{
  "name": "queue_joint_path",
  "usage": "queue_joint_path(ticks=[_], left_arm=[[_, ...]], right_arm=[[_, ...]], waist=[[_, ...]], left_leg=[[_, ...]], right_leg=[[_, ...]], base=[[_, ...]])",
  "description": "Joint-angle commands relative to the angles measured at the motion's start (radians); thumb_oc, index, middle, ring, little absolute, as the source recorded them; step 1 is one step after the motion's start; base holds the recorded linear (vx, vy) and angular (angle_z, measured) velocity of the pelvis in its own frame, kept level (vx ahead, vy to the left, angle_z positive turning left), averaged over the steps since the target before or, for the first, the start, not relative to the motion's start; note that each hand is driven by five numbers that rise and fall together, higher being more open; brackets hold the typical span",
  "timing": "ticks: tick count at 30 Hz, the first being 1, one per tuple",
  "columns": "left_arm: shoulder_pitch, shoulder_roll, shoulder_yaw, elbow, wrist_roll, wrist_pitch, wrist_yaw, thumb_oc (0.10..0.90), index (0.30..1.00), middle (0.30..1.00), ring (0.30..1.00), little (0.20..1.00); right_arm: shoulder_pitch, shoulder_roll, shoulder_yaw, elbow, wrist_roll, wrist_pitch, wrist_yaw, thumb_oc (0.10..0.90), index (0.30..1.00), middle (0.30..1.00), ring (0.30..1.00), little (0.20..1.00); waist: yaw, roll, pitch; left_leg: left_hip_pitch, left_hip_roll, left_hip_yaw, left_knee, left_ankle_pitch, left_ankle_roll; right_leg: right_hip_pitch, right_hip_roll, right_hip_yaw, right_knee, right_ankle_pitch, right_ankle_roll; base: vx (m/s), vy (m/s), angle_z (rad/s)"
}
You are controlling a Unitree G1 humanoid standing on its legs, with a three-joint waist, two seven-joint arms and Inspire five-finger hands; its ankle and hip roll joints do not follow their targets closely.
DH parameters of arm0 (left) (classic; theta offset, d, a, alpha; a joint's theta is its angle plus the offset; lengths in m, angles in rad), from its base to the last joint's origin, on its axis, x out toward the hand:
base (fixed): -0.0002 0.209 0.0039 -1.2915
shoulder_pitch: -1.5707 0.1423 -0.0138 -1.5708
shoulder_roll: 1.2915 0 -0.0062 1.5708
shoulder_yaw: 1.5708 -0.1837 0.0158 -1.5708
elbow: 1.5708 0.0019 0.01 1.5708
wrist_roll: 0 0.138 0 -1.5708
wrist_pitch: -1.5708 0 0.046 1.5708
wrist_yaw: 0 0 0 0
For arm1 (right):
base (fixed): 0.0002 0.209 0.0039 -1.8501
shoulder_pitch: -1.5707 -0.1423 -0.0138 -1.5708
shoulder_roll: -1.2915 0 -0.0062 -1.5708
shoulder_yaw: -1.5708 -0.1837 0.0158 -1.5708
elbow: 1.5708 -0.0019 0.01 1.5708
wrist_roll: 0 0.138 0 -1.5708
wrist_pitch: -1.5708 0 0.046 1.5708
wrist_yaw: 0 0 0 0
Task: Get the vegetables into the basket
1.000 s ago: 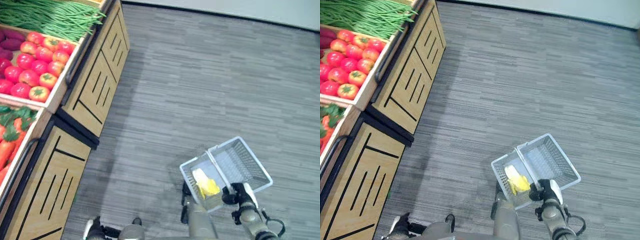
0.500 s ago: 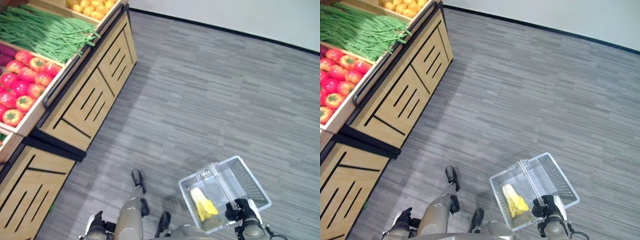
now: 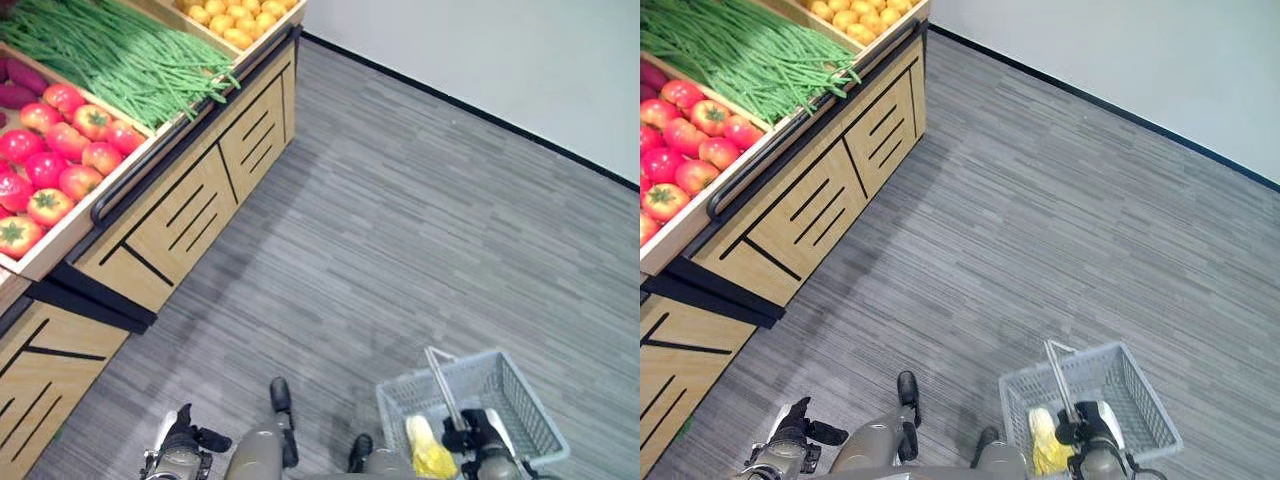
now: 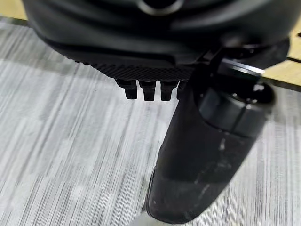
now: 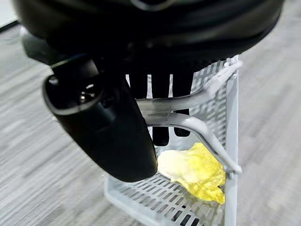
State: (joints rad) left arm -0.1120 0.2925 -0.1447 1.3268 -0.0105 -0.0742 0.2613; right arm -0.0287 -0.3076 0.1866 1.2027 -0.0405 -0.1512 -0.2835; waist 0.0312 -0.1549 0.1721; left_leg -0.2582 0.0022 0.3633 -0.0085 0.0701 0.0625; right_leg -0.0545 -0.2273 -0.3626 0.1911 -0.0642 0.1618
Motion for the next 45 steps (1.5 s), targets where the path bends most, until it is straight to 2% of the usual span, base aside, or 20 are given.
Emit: queue_joint_path(ticks=[1, 3, 5, 9, 10, 11, 13, 16, 19, 21, 23, 25, 28, 29, 32, 33, 35, 40, 41, 45], left_arm=[[0.016, 0.016, 0.016, -0.025, 0.002, -0.010, 0.016, 0.900, 1.000, 1.000, 1.000, 1.000], [0.010, 0.022, 0.006, -0.023, 0.009, -0.009, 0.015, 0.900, 1.000, 1.000, 1.000, 1.000], [0.007, 0.022, 0.004, -0.021, 0.008, -0.009, 0.018, 0.900, 1.000, 1.000, 1.000, 1.000], [-0.007, 0.023, -0.002, -0.008, 0.007, -0.016, 0.029, 0.900, 1.000, 1.000, 1.000, 1.000], [-0.020, 0.020, -0.016, -0.011, 0.012, -0.019, 0.037, 0.900, 1.000, 1.000, 1.000, 1.000], [-0.025, 0.021, -0.019, -0.006, 0.015, -0.021, 0.039, 0.900, 1.000, 1.000, 1.000, 1.000], [-0.029, 0.017, -0.017, 0.002, 0.015, -0.018, 0.041, 0.900, 1.000, 1.000, 1.000, 1.000], [-0.020, 0.012, -0.011, 0.006, 0.008, -0.015, 0.040, 0.900, 1.000, 1.000, 1.000, 1.000], [-0.001, 0.003, 0.011, 0.029, -0.007, -0.011, 0.033, 0.900, 1.000, 1.000, 1.000, 1.000], [0.009, -0.004, 0.018, 0.040, -0.006, -0.007, 0.031, 0.900, 1.000, 1.000, 1.000, 1.000], [0.011, -0.018, 0.022, 0.042, -0.013, -0.009, 0.037, 0.900, 1.000, 1.000, 1.000, 1.000], [0.013, -0.034, 0.020, 0.036, -0.016, -0.009, 0.035, 0.900, 1.000, 1.000, 1.000, 1.000], [0.021, -0.051, 0.012, 0.031, -0.007, -0.008, 0.032, 0.900, 1.000, 1.000, 1.000, 1.000], [0.021, -0.050, 0.014, 0.036, -0.005, -0.005, 0.030, 0.900, 1.000, 1.000, 1.000, 1.000], [0.033, -0.048, 0.031, 0.045, -0.011, 0.001, 0.031, 0.900, 1.000, 1.000, 1.000, 1.000], [0.033, -0.048, 0.031, 0.045, -0.011, 0.001, 0.031, 0.900, 1.000, 1.000, 1.000, 1.000], [0.042, -0.046, 0.021, 0.047, 0.009, 0.004, 0.012, 0.900, 1.000, 1.000, 1.000, 1.000], [0.033, -0.037, 0.008, 0.059, 0.033, 0.007, 0.001, 0.900, 1.000, 1.000, 1.000, 1.000], [0.107, 0.038, 0.069, 0.179, 0.154, 0.050, -0.109, 0.900, 1.000, 1.000, 1.000, 1.000], [0.115, 0.049, 0.078, 0.190, 0.170, 0.056, -0.107, 0.900, 1.000, 1.000, 1.000, 1.000]], right_arm=[[-0.023, -0.084, -0.013, -0.048, 0.002, -0.032, -0.037, 0.400, 0.300, 0.300, 0.300, 0.300], [-0.034, -0.077, -0.002, -0.048, 0.010, -0.037, -0.031, 0.400, 0.300, 0.300, 0.300, 0.300], [-0.039, -0.074, 0.004, -0.046, 0.012, -0.040, -0.030, 0.400, 0.300, 0.300, 0.300, 0.300], [-0.053, -0.066, 0.012, -0.042, 0.023, -0.047, -0.034, 0.400, 0.300, 0.300, 0.300, 0.300], [-0.062, -0.069, 0.013, -0.037, 0.024, -0.049, -0.040, 0.400, 0.300, 0.300, 0.300, 0.300], [-0.062, -0.071, 0.010, -0.038, 0.025, -0.048, -0.039, 0.400, 0.300, 0.300, 0.300, 0.300], [-0.049, -0.076, -0.003, -0.036, 0.026, -0.048, -0.038, 0.400, 0.300, 0.300, 0.300, 0.300], [-0.049, -0.081, -0.006, -0.033, 0.025, -0.047, -0.034, 0.400, 0.300, 0.300, 0.300, 0.300], [-0.052, -0.095, 0.000, -0.022, 0.016, -0.051, -0.030, 0.400, 0.300, 0.300, 0.300, 0.300], [-0.060, -0.110, 0.009, -0.027, 0.015, -0.056, -0.033, 0.400, 0.300, 0.300, 0.300, 0.300], [-0.067, -0.123, 0.020, -0.020, 0.007, -0.058, -0.032, 0.400, 0.300, 0.300, 0.300, 0.300], [-0.066, -0.138, 0.017, -0.026, 0.003, -0.057, -0.031, 0.400, 0.300, 0.300, 0.300, 0.300], [-0.060, -0.158, -0.001, -0.026, 0.010, -0.057, -0.036, 0.400, 0.300, 0.300, 0.300, 0.300], [-0.056, -0.156, -0.003, -0.022, 0.014, -0.056, -0.033, 0.400, 0.300, 0.300, 0.300, 0.300], [-0.055, -0.151, -0.006, -0.021, 0.032, -0.053, -0.014, 0.400, 0.300, 0.300, 0.300, 0.300], [-0.055, -0.151, -0.006, -0.021, 0.032, -0.053, -0.014, 0.400, 0.300, 0.300, 0.300, 0.300], [-0.036, -0.141, -0.018, -0.015, 0.041, -0.049, -0.001, 0.400, 0.300, 0.300, 0.300, 0.300], [-0.027, -0.126, -0.034, 0.000, 0.048, -0.043, 0.007, 0.400, 0.300, 0.300, 0.300, 0.300], [-0.010, -0.102, 0.006, -0.046, 0.061, -0.031, 0.158, 0.400, 0.300, 0.300, 0.300, 0.300], [-0.007, -0.117, -0.003, -0.046, 0.049, -0.030, 0.164, 0.400, 0.300, 0.300, 0.300, 0.300]], waist=[[0.022, -0.006, 0.020], [0.019, 0.004, 0.030], [0.015, 0.011, 0.035], [-0.003, 0.035, 0.050], [-0.016, 0.041, 0.059], [-0.025, 0.042, 0.060], [-0.037, 0.043, 0.061], [-0.035, 0.047, 0.055], [-0.034, 0.061, 0.042], [-0.027, 0.076, 0.036], [-0.021, 0.090, 0.036], [-0.027, 0.096, 0.038], [-0.046, 0.103, 0.042], [-0.048, 0.105, 0.035], [-0.053, 0.111, 0.014], [-0.053, 0.111, 0.014], [-0.051, 0.128, 0.006], [-0.054, 0.126, 0.004], [-0.042, 0.091, -0.076], [-0.052, 0.093, -0.084]], left_leg=[[0.047, 0.095, -0.037, 0.004, 0.007, -0.085], [0.079, 0.085, -0.063, -0.025, 0.001, -0.072], [0.098, 0.084, -0.074, -0.042, 0.003, -0.073], [0.118, 0.101, -0.122, -0.061, 0.012, -0.098], [0.125, 0.101, -0.176, -0.041, -0.004, -0.112], [0.129, 0.098, -0.199, -0.032, -0.013, -0.115], [0.132, 0.089, -0.259, 0.001, -0.035, -0.122], [0.133, 0.097, -0.279, 0.014, -0.036, -0.132], [0.129, 0.132, -0.313, -0.002, -0.012, -0.157], [0.118, 0.171, -0.340, -0.040, 0.045, -0.190], [0.105, 0.186, -0.361, -0.062, 0.080, -0.210], [0.087, 0.194, -0.305, -0.034, 0.083, -0.204], [0.105, 0.221, -0.150, 0.072, 0.051, -0.203], [0.110, 0.220, -0.139, 0.084, 0.045, -0.203], [0.151, 0.209, -0.142, 0.070, -0.003, -0.202], [0.152, 0.208, -0.141, 0.069, -0.003, -0.201], [0.193, 0.217, -0.121, -0.048, 0.035, -0.202], [0.199, 0.198, -0.155, -0.079, 0.030, -0.195], [0.259, 0.149, -0.197, -0.077, -0.001, -0.165], [0.277, 0.139, -0.185, -0.079, -0.013, -0.161]], right_leg=[[-0.013, -0.058, 0.045, 0.001, 0.270, 0.067], [-0.063, -0.032, 0.110, 0.101, 0.266, 0.059], [-0.093, -0.013, 0.140, 0.115, 0.252, 0.049], [-0.152, -0.001, 0.180, -0.020, 0.201, 0.031], [-0.183, -0.010, 0.262, -0.126, 0.213, 0.043], [-0.197, -0.007, 0.302, -0.153, 0.221, 0.046], [-0.188, 0.003, 0.333, -0.160, 0.208, 0.048], [-0.172, 0.011, 0.301, -0.157, 0.199, 0.041], [-0.137, 0.052, 0.270, -0.195, 0.183, 0.017], [-0.112, 0.092, 0.245, -0.228, 0.172, -0.005], [-0.100, 0.099, 0.214, -0.245, 0.170, -0.012], [-0.092, 0.082, 0.180, -0.254, 0.171, -0.016], [-0.086, 0.054, 0.115, -0.256, 0.174, -0.029], [-0.089, 0.053, 0.100, -0.257, 0.173, -0.031], [-0.093, 0.049, 0.077, -0.243, 0.175, -0.020], [-0.094, 0.049, 0.077, -0.243, 0.174, -0.019], [-0.096, 0.032, 0.057, -0.221, 0.185, -0.007], [-0.094, 0.002, 0.047, -0.213, 0.201, 0.010], [0.010, 0.035, 0.180, -0.278, 0.191, 0.004], [0.017, 0.027, 0.190, -0.278, 0.196, 0.007]], base=[[0.05, 0.097, 0.07], [0.07, 0.119, 0.03], [0.08, 0.050, 0.20], [0.15, -0.124, 0.58], [0.25, -0.316, 1.32], [0.30, -0.394, 1.39], [0.16, -0.313, 1.12], [0.05, -0.238, 1.21], [0.03, -0.293, 0.45], [-0.02, -0.376, 0.27], [-0.04, -0.268, 0.53], [-0.07, -0.118, 0.65], [-0.11, -0.061, 0.70], [-0.09, -0.063, 0.77], [-0.05, -0.002, 0.53], [-0.02, 0.131, 0.31], [-0.02, 0.155, 0.16], [-0.03, 0.144, 0.38], [0.02, 0.058, 0.19], [0.06, 0.048, -0.26]])
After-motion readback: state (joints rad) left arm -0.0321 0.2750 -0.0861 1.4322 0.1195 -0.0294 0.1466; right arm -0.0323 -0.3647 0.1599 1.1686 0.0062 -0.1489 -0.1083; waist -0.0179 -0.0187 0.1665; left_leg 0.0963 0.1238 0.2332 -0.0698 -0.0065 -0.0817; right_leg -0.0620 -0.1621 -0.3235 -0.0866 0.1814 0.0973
